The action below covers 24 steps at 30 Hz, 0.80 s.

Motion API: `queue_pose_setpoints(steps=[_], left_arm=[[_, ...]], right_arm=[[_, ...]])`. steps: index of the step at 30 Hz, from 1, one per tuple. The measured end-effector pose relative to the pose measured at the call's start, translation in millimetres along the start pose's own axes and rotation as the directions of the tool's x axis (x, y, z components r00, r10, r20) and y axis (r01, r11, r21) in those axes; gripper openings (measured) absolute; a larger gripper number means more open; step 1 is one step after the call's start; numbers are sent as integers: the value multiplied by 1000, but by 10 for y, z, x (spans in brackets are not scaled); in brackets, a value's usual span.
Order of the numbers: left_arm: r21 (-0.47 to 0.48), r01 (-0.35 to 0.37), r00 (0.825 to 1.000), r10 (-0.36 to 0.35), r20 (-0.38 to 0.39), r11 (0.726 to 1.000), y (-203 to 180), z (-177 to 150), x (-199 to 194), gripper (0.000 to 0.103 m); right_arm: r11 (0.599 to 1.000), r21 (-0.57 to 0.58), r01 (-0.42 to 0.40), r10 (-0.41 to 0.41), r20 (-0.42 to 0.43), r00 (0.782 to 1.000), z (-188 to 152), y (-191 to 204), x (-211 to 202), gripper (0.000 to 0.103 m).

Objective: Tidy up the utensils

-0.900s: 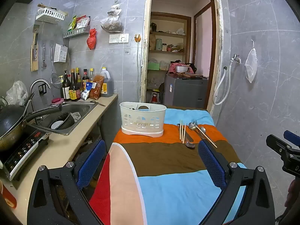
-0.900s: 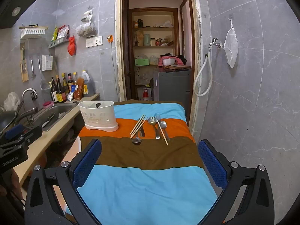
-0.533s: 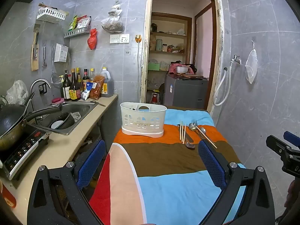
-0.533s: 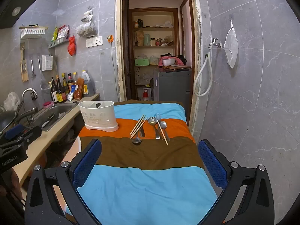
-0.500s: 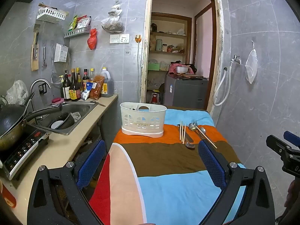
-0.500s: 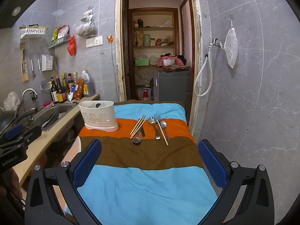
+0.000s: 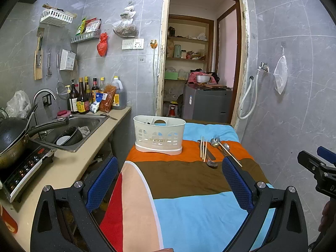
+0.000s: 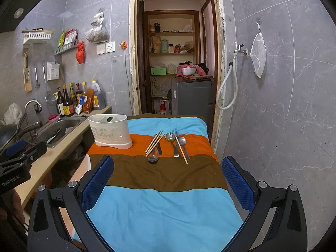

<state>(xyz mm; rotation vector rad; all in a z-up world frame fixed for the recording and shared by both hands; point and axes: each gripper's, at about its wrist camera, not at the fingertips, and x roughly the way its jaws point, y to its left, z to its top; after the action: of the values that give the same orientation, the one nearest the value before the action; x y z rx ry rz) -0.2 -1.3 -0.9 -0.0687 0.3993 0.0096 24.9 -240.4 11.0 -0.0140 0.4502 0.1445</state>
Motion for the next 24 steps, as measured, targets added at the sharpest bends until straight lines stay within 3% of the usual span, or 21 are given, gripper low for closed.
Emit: queue_pose_setpoints(steps=[24], left_arm=[[-1,1,1000,-1,2,1000,-2,4,-2,97]], right_arm=[[1000,0,0,0,2,1000,-5,20,9,103]])
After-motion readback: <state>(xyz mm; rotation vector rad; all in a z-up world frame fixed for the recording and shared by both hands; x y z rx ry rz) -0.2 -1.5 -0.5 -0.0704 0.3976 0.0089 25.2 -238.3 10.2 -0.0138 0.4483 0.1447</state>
